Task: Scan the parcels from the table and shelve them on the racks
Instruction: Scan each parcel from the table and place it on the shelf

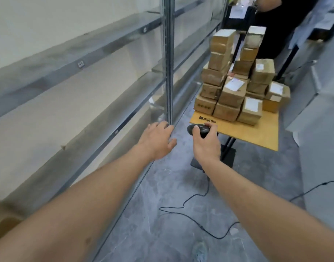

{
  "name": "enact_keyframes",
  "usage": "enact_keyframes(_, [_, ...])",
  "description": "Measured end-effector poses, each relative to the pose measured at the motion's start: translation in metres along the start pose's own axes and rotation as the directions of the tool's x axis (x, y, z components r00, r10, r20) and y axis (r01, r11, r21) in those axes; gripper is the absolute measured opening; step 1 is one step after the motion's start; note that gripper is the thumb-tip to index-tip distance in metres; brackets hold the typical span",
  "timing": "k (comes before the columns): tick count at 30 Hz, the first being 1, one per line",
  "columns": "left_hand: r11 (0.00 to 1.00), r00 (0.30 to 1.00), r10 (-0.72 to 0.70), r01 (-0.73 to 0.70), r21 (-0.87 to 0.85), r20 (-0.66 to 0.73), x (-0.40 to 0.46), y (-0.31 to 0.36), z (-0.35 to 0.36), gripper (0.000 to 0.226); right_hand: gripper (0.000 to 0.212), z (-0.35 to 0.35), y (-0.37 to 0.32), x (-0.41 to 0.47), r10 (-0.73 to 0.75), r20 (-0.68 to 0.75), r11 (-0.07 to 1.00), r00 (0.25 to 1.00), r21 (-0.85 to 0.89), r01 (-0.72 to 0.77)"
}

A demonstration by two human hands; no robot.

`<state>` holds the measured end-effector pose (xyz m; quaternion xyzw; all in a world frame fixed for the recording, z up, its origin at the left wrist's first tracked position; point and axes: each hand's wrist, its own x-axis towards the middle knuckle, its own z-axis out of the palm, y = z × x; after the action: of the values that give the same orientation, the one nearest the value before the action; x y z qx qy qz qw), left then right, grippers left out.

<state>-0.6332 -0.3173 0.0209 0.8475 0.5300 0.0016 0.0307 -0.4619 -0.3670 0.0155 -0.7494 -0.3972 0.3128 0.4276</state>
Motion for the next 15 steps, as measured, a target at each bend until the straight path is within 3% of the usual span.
enact_keyframes(7, [0.991, 0.991, 0.132, -0.132, -0.029, -0.006, 0.112, 0.1, 0.016, 0.054, 0.038, -0.084, 0.04, 0.094, 0.097, -0.101, 0.995, 0.99, 0.003, -0.098])
enact_keyframes(15, [0.974, 0.974, 0.219, -0.215, -0.067, 0.059, 0.206, 0.179, 0.022, 0.054, 0.035, -0.149, 0.069, 0.184, 0.173, -0.213, 0.985, 0.962, 0.058, -0.164])
